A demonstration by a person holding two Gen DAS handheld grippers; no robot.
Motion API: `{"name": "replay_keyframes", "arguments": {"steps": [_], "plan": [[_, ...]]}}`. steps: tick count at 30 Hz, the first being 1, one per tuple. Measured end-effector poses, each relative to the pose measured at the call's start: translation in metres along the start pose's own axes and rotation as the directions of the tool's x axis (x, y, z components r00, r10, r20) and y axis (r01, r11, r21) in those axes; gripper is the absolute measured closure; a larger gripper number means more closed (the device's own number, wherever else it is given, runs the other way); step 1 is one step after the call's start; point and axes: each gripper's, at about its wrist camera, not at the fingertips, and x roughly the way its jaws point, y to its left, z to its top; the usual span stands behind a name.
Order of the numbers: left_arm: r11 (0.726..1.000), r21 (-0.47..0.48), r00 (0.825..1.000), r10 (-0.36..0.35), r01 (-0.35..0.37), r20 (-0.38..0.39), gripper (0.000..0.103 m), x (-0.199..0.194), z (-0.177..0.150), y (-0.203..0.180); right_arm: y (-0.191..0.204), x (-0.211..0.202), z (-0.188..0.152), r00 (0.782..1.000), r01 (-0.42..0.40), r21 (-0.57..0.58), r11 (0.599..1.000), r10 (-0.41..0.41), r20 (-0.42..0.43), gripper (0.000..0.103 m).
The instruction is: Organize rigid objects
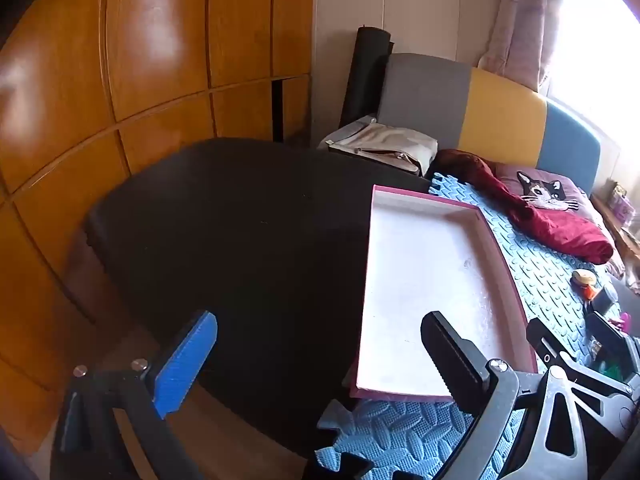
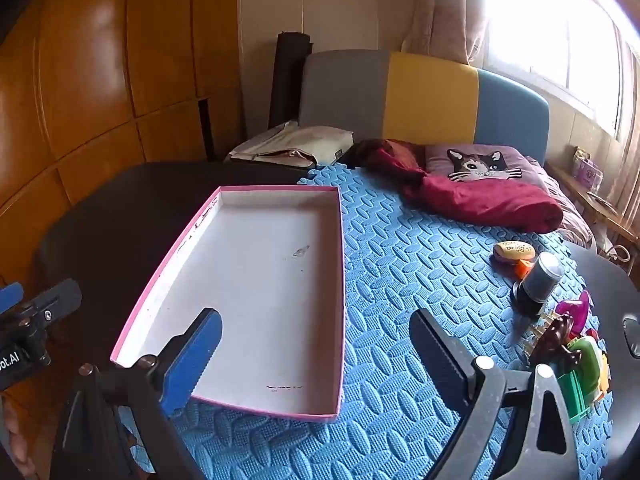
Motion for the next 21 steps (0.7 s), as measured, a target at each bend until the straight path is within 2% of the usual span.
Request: {"name": "replay_keyframes", "arguments": {"steps": [21], "plan": [[0.999, 0.047, 1.0, -0.014, 0.014, 0.001, 0.0, 0.002, -0.003, -0.013, -0.002, -0.01, 0.003, 1.0, 0.015, -0.053, 0.999, -0.014, 0.016, 0.007]]}}
